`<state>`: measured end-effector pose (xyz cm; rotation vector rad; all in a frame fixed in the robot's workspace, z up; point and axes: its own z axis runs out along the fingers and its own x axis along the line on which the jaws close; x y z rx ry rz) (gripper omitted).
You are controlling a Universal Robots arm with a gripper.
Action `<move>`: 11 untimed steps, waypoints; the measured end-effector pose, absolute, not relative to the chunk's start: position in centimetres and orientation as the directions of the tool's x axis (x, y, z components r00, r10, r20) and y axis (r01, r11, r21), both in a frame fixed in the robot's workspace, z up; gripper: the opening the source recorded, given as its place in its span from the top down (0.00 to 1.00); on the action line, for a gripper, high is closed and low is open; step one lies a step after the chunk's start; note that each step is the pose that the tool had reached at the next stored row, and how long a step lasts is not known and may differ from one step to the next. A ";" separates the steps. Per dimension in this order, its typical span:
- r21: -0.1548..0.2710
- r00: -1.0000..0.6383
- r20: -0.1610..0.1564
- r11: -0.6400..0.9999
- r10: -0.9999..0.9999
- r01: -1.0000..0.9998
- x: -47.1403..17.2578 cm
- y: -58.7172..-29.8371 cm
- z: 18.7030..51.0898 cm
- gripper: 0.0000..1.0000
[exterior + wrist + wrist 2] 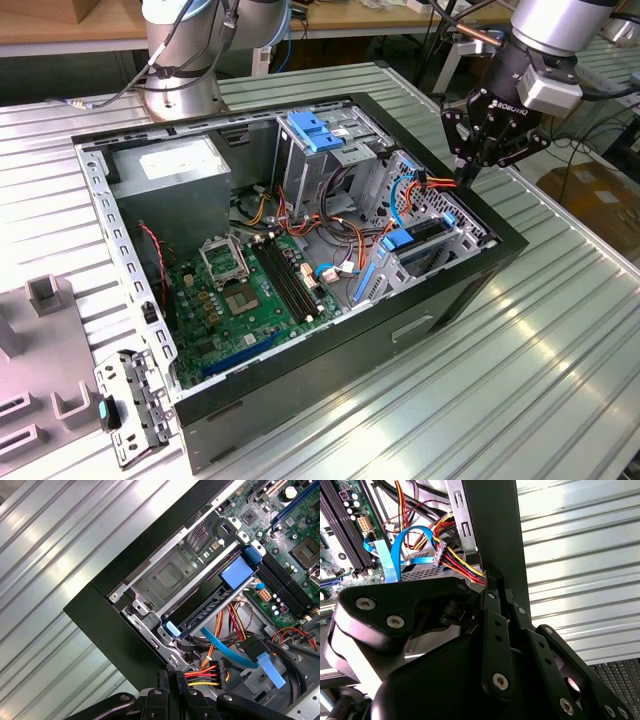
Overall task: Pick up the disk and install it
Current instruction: 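Insert the first disk wire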
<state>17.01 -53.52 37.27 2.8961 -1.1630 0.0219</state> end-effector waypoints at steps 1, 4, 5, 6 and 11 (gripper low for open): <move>0.014 0.721 0.021 -0.720 -0.693 -0.693 17.0 -53.5 37.3 0.83; 0.014 0.698 0.021 -0.698 -0.716 -0.716 17.0 -53.5 37.3 0.83; 0.014 0.688 0.021 -0.688 -0.726 -0.726 17.0 -53.5 37.3 0.83; 0.014 0.670 0.021 -0.670 -0.742 -0.742 17.0 -53.5 37.3 0.83; 0.014 0.626 0.021 -0.626 -0.779 -0.780 16.6 -53.5 37.3 0.83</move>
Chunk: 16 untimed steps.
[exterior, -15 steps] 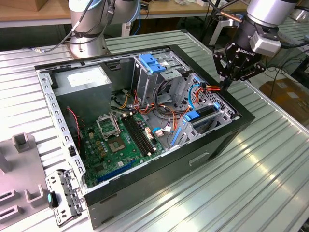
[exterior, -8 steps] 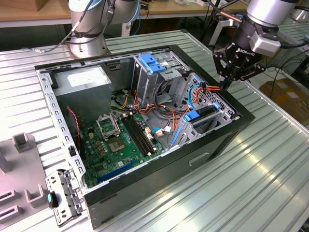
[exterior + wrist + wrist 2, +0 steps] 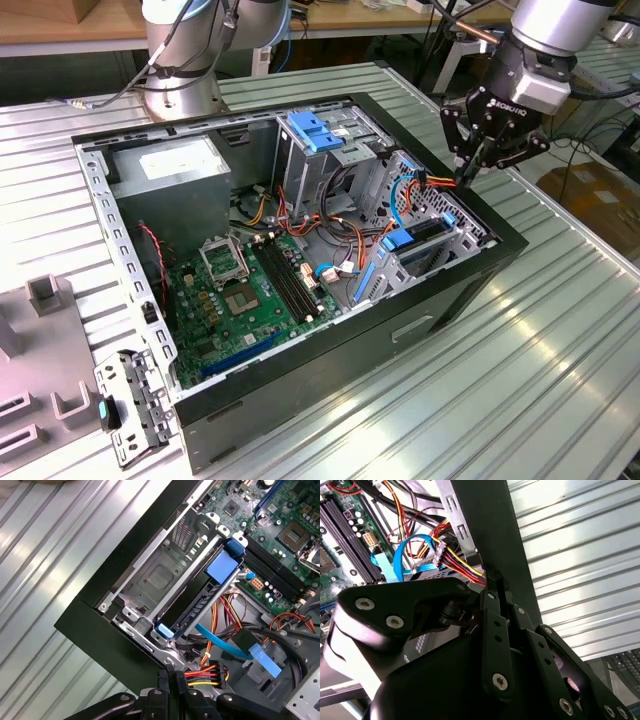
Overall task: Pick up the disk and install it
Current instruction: 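Insert the first disk wire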
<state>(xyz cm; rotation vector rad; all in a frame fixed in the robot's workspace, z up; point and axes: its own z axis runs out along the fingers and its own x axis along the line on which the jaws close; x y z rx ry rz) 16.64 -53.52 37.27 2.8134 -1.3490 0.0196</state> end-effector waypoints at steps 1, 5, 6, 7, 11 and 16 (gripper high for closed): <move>0.014 0.626 0.021 -0.626 -0.779 -0.780 16.4 -53.5 37.3 0.83; 0.014 0.620 0.021 -0.620 -0.784 -0.785 16.0 -53.5 37.3 0.83; 0.014 0.608 0.021 -0.608 -0.794 -0.794 16.0 -53.5 37.3 0.83; 0.014 0.578 0.021 -0.578 -0.816 -0.816 16.0 -53.5 37.3 0.83; 0.014 0.499 0.021 -0.498 -0.867 -0.867 16.0 -53.5 37.3 0.83; 0.014 0.408 0.021 -0.407 -0.913 -0.913 16.0 -53.5 37.3 0.83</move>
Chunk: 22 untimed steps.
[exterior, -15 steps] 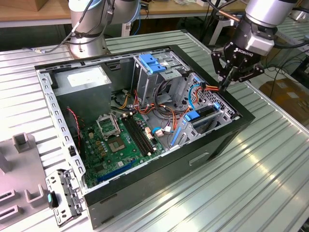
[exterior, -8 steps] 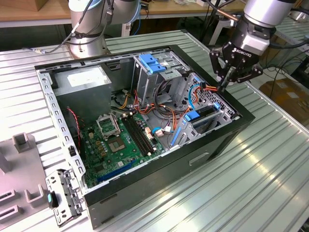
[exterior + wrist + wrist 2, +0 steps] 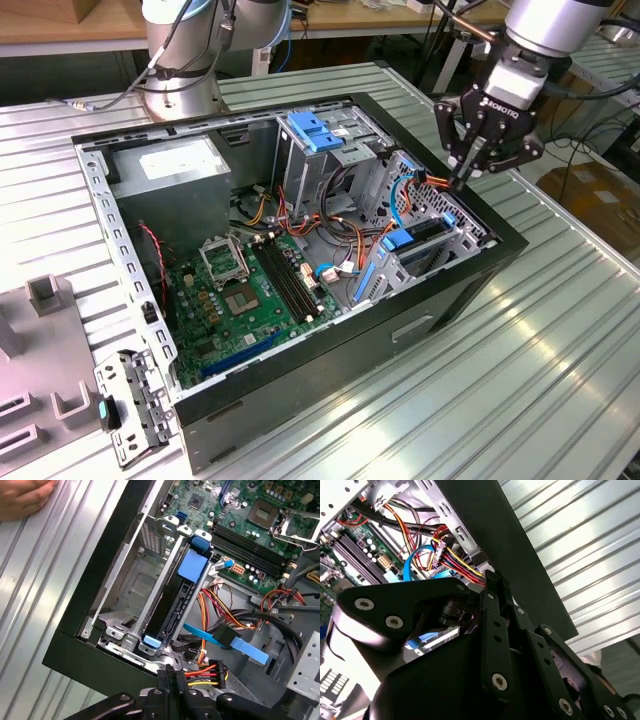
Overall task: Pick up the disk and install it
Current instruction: 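Insert the first disk wire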
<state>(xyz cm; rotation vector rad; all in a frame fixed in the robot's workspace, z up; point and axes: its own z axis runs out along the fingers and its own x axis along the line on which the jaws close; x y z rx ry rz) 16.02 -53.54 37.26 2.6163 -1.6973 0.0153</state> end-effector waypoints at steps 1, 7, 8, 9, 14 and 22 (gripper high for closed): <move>0.014 0.376 0.021 -0.376 -0.926 -0.927 16.0 -53.5 37.3 0.83; 0.014 0.236 0.021 -0.236 -0.972 -0.972 16.0 -53.5 37.3 0.83; 0.014 0.221 0.021 -0.221 -0.975 -0.975 16.0 -53.5 37.3 0.83; 0.014 0.189 0.021 -0.189 -0.982 -0.982 16.0 -53.5 37.3 0.83; 0.014 0.089 0.021 -0.089 -0.996 -0.996 16.0 -53.5 37.3 0.83; 0.014 0.037 0.021 -0.037 -0.999 -0.999 15.4 -53.5 37.3 0.83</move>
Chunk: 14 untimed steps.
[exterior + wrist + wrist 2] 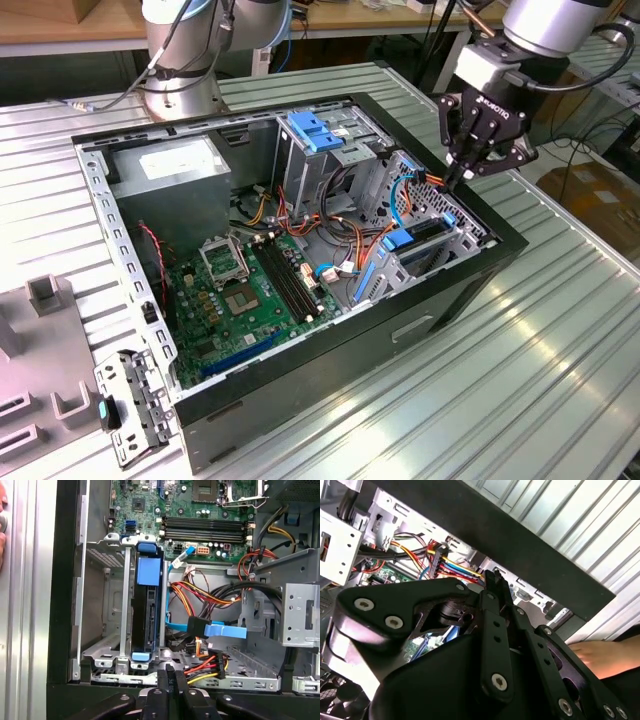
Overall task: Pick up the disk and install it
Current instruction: 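Insert the first disk wire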
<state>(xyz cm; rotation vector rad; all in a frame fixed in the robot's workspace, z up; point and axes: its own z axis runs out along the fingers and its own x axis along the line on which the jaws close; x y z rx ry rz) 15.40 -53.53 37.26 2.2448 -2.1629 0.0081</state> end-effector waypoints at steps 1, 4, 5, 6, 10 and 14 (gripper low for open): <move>0.014 0.037 0.021 -0.037 -0.999 -0.999 15.3 -53.5 37.3 0.83; 0.014 0.037 0.021 -0.037 -0.999 -0.999 15.2 -53.5 37.3 0.83; 0.014 0.037 0.021 -0.037 -0.999 -0.999 15.2 -53.5 37.3 0.83; 0.014 0.037 0.021 -0.037 -0.999 -0.999 15.2 -53.5 37.3 0.83; 0.014 0.037 0.021 -0.037 -0.999 -0.999 15.1 -53.5 37.3 0.83; 0.014 0.037 0.021 -0.037 -0.999 -0.999 15.1 -53.5 37.3 0.83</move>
